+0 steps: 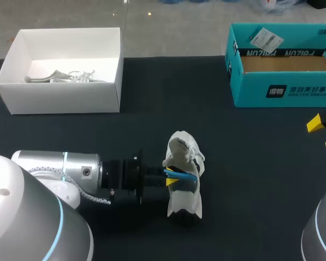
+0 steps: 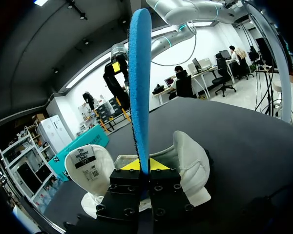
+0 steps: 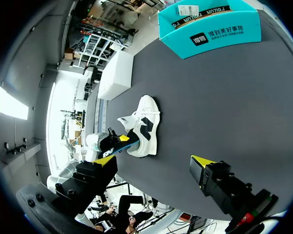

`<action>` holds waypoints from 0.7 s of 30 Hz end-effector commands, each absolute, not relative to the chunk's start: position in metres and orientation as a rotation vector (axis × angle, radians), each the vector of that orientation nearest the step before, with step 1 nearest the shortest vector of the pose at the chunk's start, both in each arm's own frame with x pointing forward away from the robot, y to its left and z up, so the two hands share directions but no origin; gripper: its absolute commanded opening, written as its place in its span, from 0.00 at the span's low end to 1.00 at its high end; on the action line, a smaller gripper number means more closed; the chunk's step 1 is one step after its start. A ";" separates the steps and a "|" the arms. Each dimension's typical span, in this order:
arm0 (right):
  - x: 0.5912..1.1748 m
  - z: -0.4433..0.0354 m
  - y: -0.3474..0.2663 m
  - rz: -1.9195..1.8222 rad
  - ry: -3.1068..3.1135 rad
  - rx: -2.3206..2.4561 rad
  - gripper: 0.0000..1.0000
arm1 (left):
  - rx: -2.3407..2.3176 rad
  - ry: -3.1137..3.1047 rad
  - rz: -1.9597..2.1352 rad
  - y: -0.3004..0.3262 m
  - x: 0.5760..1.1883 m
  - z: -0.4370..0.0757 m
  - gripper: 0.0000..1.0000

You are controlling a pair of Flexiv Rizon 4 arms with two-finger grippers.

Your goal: Take the shoe out of the shoebox, open the shoe tongue, remove and reinsert the insole, then place the shoe into the shoebox

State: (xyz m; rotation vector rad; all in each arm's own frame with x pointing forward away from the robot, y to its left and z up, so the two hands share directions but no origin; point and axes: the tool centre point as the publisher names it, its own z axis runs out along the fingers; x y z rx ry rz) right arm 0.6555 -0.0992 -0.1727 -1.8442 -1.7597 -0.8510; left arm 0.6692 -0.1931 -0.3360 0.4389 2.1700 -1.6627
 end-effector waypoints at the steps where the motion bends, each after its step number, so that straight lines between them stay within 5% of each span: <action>1: 0.654 -0.173 -0.099 -0.853 -1.760 -1.847 1.00 | 0.441 2.186 -1.657 -0.196 0.672 -0.336 0.02; 4: 0.654 -0.173 -0.099 -0.853 -1.760 -1.847 1.00 | 0.439 2.152 -1.684 -0.196 0.667 -0.328 0.29; 8: 0.654 -0.173 -0.099 -0.853 -1.760 -1.847 1.00 | 0.451 2.100 -1.707 -0.198 0.660 -0.314 0.53; 10: 0.654 -0.173 -0.099 -0.853 -1.760 -1.847 1.00 | 0.469 2.078 -1.709 -0.200 0.656 -0.307 0.57; 17: 0.654 -0.173 -0.099 -0.853 -1.760 -1.847 1.00 | 0.562 2.056 -1.717 -0.207 0.640 -0.291 0.44; 19: 0.654 -0.173 -0.099 -0.853 -1.760 -1.847 1.00 | 0.574 2.058 -1.718 -0.208 0.636 -0.291 0.24; 20: 0.654 -0.173 -0.099 -0.853 -1.760 -1.847 1.00 | 0.582 2.069 -1.723 -0.209 0.635 -0.292 0.00; 21: 0.654 -0.173 -0.099 -0.853 -1.760 -1.847 1.00 | 0.584 2.075 -1.723 -0.208 0.635 -0.294 0.00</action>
